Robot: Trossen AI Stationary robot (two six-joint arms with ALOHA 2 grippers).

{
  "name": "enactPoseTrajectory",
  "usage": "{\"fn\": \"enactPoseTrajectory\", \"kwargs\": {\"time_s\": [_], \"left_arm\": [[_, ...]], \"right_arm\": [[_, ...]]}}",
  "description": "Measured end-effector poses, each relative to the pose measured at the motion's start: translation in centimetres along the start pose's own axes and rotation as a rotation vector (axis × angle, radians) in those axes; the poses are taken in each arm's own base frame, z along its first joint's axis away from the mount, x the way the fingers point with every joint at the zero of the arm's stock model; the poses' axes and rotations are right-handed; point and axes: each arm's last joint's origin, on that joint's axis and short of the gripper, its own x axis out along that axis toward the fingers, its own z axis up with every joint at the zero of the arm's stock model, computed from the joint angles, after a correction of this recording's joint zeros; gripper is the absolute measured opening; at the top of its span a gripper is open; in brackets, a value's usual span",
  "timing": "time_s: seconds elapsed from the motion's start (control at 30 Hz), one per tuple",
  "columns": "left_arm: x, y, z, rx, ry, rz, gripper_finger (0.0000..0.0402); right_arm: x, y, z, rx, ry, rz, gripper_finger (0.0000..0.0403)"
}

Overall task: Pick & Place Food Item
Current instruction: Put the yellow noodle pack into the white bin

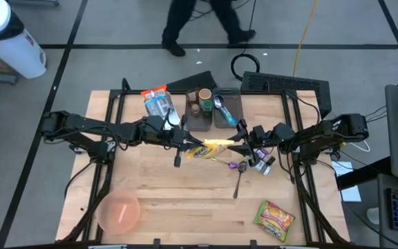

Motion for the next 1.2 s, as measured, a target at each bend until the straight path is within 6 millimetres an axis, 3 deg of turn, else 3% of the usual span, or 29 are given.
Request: {"fn": "enactPoseTrajectory", "kwargs": {"time_s": [0.43,0.77,1.0,1.2], "left_arm": [[0.0,0.0,0.0,-0.006,0.004,-0.001,0.0001],[0.0,0.1,-0.1,-0.041,0.010,0.000,0.0006],[-0.1,0.9,-0.3,-0.082,0.014,0.030,0.0049],[-0.2,1.5,-0.4,-0.099,0.016,0.049,0.0117]], "right_arm": [[0.0,0.0,0.0,-0.025,0.000,-0.002,0.0008],[0.0,0.0,0.0,-0.027,0.000,-0.001,0.0001],[0.0,-0.1,0.0,-0.018,-0.004,-0.030,0.0000],[0.4,-0.3,-0.2,-0.005,0.035,-0.040,0.0000]]}}
